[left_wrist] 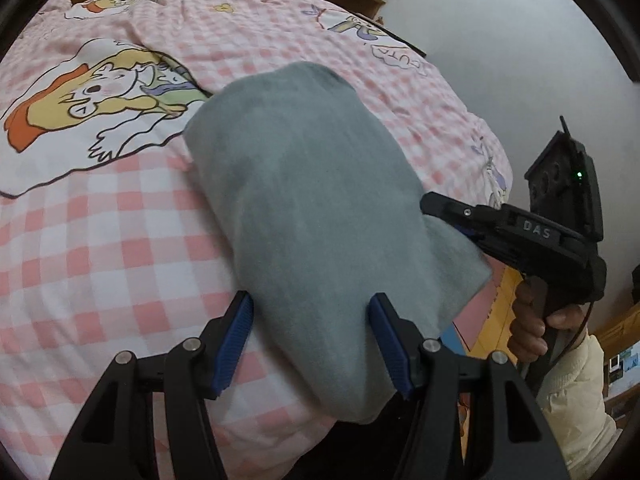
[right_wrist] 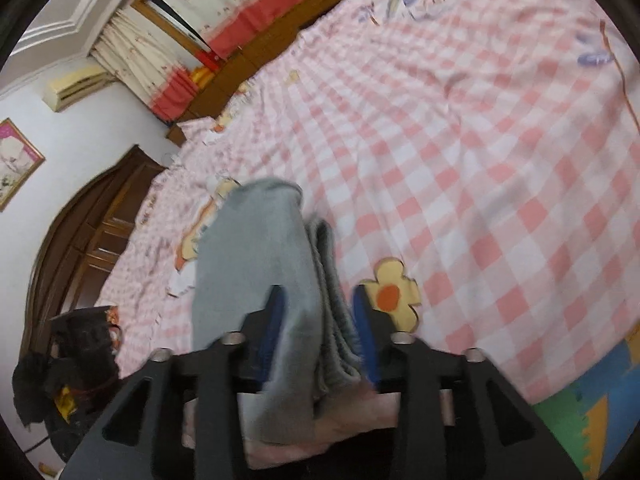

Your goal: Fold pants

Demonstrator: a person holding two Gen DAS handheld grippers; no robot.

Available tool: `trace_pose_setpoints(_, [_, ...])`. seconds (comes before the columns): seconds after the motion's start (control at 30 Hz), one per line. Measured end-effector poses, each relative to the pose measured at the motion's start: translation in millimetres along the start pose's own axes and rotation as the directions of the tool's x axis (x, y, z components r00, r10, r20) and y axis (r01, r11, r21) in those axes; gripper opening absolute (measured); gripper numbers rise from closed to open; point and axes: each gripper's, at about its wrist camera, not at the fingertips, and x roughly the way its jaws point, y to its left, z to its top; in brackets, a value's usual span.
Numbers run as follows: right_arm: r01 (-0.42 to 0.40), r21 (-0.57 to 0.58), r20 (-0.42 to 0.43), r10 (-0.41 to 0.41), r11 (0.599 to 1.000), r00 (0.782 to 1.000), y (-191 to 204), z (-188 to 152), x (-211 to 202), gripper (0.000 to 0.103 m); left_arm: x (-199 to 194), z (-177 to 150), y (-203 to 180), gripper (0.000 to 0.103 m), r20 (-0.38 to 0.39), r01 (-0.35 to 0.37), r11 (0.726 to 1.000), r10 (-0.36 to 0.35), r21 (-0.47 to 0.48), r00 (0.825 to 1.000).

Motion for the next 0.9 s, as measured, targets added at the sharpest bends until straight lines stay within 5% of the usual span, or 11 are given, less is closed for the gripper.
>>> trace_pose_setpoints(0.07, [0.006,-0.03,0.011,-0.006,1.0,1.0,5,0,2,0.058,-2,1,2,0.063,0.003,0.007,1.0,-0.006,-0.025,1.0])
trace_pose_setpoints(0.27, [0.009,-0.043,-0.124,-0.014,0.999,0.992,4,-8,45,0.058,-2,12,10,0.063,0.038,-0.044,0.997,0.046,-0.066,0.998])
trace_pose_setpoints(0.5, [-0.028,-0.083,-0.134,0.017,0.996,0.991,-1,-14,55,0.059,17,18,22,0.074,0.027,-0.067,0.992,0.071,-0.107,0.997])
trace_pose_setpoints(0.67, [-0.024,-0.107,-0.109,0.012,0.994,0.994,7,-21,45,0.039,30,32,18,0.073,0.022,0.017,0.993,-0.015,-0.114,1.0])
trace_pose_setpoints(0.9, [-0.054,-0.079,-0.046,0.05,0.995,0.998,21,-28,26,0.03,16,30,4,0.045,0.081,-0.011,0.999,0.015,-0.048,0.997])
